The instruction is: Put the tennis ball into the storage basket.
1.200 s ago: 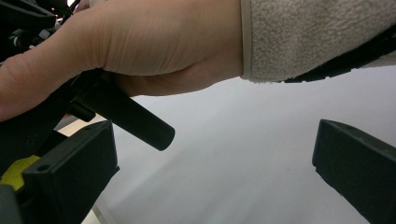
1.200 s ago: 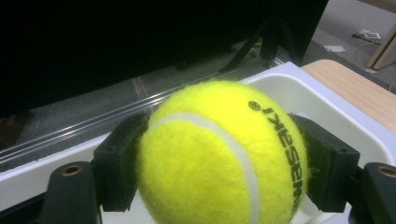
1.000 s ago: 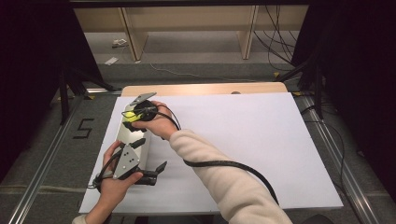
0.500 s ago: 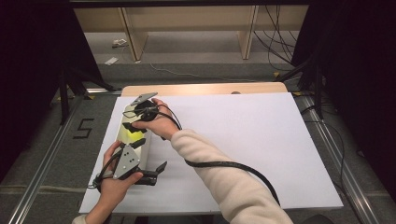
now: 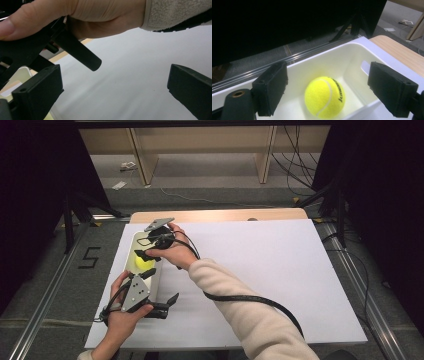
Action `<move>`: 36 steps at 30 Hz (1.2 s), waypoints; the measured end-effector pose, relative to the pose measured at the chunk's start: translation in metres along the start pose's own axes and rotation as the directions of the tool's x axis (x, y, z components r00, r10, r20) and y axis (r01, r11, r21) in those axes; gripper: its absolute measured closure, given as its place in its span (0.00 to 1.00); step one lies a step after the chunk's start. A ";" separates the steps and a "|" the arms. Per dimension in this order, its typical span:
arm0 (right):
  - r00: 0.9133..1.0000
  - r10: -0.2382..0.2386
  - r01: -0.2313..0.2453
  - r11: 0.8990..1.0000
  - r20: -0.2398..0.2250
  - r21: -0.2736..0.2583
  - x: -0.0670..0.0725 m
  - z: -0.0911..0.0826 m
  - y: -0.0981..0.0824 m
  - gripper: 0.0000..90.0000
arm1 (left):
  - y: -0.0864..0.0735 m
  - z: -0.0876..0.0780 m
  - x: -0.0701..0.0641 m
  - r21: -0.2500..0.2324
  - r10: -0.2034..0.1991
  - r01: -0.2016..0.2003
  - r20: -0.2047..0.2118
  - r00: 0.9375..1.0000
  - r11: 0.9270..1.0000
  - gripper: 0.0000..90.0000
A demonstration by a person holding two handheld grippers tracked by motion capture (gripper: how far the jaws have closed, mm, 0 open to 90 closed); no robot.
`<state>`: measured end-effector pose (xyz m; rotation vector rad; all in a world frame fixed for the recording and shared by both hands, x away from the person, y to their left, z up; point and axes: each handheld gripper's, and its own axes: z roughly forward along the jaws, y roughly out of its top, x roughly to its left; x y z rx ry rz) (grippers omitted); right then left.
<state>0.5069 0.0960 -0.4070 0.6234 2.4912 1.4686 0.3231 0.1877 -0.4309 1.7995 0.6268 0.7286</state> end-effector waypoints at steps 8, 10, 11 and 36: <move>1.000 0.010 -0.010 1.000 0.016 -0.009 -0.006 -0.015 -0.003 0.19 | 0.000 0.000 0.000 0.001 0.000 0.000 -0.001 1.000 1.000 0.00; 1.000 0.011 -0.011 1.000 0.021 -0.017 -0.007 -0.020 -0.004 0.19 | 0.000 0.000 0.000 0.000 0.000 0.000 0.000 1.000 1.000 0.00; 1.000 0.012 -0.011 1.000 0.023 -0.019 -0.008 -0.022 -0.004 0.19 | 0.000 0.000 0.000 0.001 -0.003 0.003 -0.001 1.000 1.000 0.00; 0.998 0.017 -0.014 0.999 0.067 -0.043 -0.018 -0.073 -0.026 0.20 | 0.000 0.001 0.000 0.001 -0.006 0.006 -0.002 1.000 1.000 0.00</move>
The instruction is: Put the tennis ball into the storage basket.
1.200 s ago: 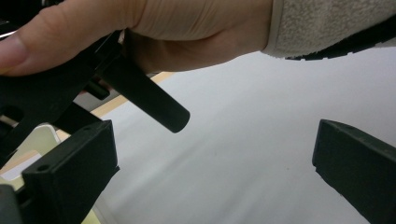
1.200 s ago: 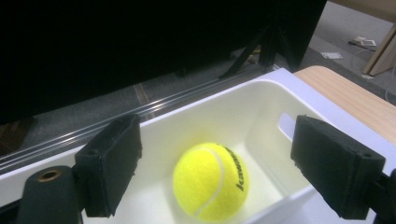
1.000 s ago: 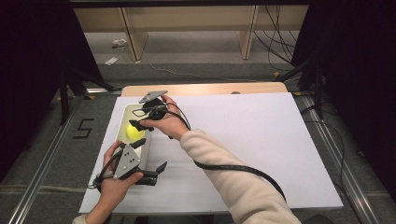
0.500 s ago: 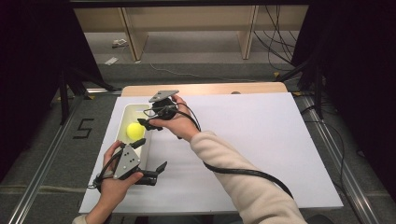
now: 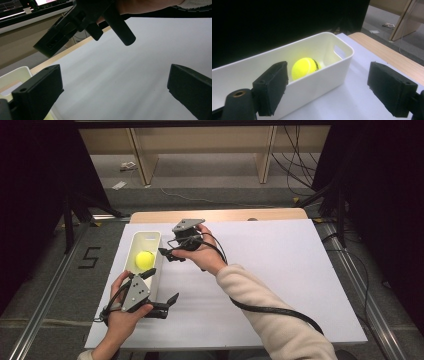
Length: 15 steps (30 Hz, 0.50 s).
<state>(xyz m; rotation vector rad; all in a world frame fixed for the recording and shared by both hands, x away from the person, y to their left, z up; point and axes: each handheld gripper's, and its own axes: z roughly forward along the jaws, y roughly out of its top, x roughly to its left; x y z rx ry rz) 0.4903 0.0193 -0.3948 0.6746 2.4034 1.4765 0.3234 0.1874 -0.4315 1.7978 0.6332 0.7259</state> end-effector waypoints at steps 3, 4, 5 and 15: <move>1.000 0.001 -0.001 1.000 0.002 -0.002 -0.001 -0.005 -0.003 0.20 | 0.000 0.000 0.000 -0.001 0.000 0.000 -0.001 1.000 1.000 0.00; 1.000 0.003 -0.003 1.000 0.002 -0.002 -0.001 -0.007 -0.004 0.20 | 0.000 0.000 0.000 0.000 0.000 0.000 -0.001 1.000 1.000 0.00; 1.000 0.001 -0.001 1.000 0.001 -0.002 -0.002 -0.008 -0.005 0.20 | 0.000 0.000 0.000 0.000 0.000 0.000 -0.002 1.000 1.000 0.00; 1.000 0.013 -0.013 1.000 0.005 -0.004 -0.003 -0.026 -0.017 0.20 | 0.000 0.000 0.000 0.001 0.000 0.000 -0.001 1.000 1.000 0.00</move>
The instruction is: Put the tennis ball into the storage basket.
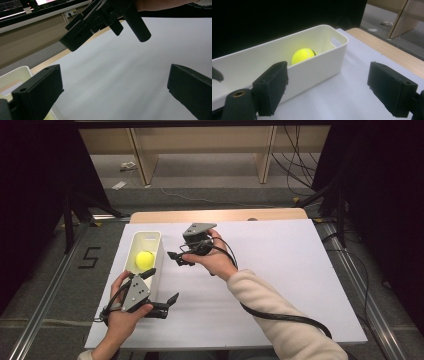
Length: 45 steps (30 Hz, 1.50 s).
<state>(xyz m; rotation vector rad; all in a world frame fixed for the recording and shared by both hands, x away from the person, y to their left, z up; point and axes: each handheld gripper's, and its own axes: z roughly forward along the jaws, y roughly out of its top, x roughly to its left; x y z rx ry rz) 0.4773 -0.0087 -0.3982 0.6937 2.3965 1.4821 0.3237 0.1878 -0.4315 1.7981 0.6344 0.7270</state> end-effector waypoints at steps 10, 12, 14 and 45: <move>1.000 0.005 -0.005 1.000 0.021 -0.003 -0.006 -0.020 -0.013 0.20 | 0.000 0.000 -0.001 -0.001 -0.005 0.005 -0.001 1.000 1.000 0.00; 1.000 0.004 -0.004 1.000 0.023 -0.001 -0.007 -0.023 -0.015 0.20 | 0.000 0.000 0.000 -0.001 -0.002 0.002 -0.002 1.000 1.000 0.00; 1.000 0.009 -0.009 1.000 0.029 -0.001 -0.009 -0.027 -0.019 0.20 | 0.000 0.000 0.000 -0.001 -0.005 0.005 -0.001 1.000 1.000 0.00; 0.992 0.051 -0.052 0.999 0.117 0.001 -0.030 -0.094 -0.065 0.20 | -0.001 0.000 0.001 0.005 -0.001 0.001 -0.008 1.000 1.000 0.00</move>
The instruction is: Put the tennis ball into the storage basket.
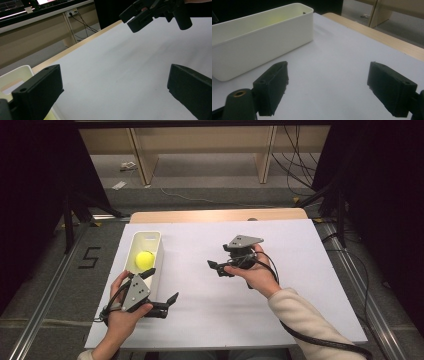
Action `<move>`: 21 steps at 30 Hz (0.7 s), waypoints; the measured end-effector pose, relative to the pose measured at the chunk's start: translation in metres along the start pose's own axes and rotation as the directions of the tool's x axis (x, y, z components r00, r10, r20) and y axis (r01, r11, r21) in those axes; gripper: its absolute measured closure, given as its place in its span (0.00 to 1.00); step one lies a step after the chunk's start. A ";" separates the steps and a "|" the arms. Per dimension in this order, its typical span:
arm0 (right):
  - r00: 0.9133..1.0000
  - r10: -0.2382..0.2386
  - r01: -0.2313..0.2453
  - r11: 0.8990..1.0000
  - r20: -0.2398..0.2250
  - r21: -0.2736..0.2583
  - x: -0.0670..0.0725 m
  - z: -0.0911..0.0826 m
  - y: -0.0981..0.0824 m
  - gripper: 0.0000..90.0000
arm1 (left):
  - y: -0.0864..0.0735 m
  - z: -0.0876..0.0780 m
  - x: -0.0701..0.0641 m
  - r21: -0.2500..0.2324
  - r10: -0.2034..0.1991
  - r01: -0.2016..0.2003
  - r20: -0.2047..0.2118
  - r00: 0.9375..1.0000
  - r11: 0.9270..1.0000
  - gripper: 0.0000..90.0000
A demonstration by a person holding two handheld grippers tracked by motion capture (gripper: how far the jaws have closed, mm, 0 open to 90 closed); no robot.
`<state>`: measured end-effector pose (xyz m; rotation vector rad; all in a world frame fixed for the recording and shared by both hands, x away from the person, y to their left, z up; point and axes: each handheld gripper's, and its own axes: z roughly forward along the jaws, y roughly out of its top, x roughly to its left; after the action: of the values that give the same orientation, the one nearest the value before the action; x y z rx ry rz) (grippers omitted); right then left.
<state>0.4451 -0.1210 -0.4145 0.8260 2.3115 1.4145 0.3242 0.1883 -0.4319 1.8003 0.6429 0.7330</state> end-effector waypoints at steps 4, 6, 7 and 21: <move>1.000 0.011 -0.011 1.000 0.009 -0.002 -0.003 -0.008 -0.006 0.20 | 0.000 0.000 0.000 0.000 -0.001 0.001 -0.001 1.000 1.000 0.00; 1.000 0.014 -0.014 1.000 0.014 -0.002 -0.003 -0.012 -0.009 0.20 | 0.000 0.000 0.000 0.000 0.000 0.000 -0.001 1.000 1.000 0.00; 1.000 0.014 -0.014 1.000 0.017 -0.002 -0.004 -0.013 -0.010 0.20 | 0.000 0.000 0.000 0.001 0.000 0.000 -0.001 1.000 1.000 0.00; 0.998 0.038 -0.037 0.999 0.043 -0.008 -0.010 -0.034 -0.025 0.20 | 0.000 0.000 0.000 0.002 -0.001 0.001 -0.002 1.000 1.000 0.00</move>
<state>0.4273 -0.1599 -0.4216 0.8932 2.2692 1.4055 0.3243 0.1884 -0.4320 1.8015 0.6459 0.7339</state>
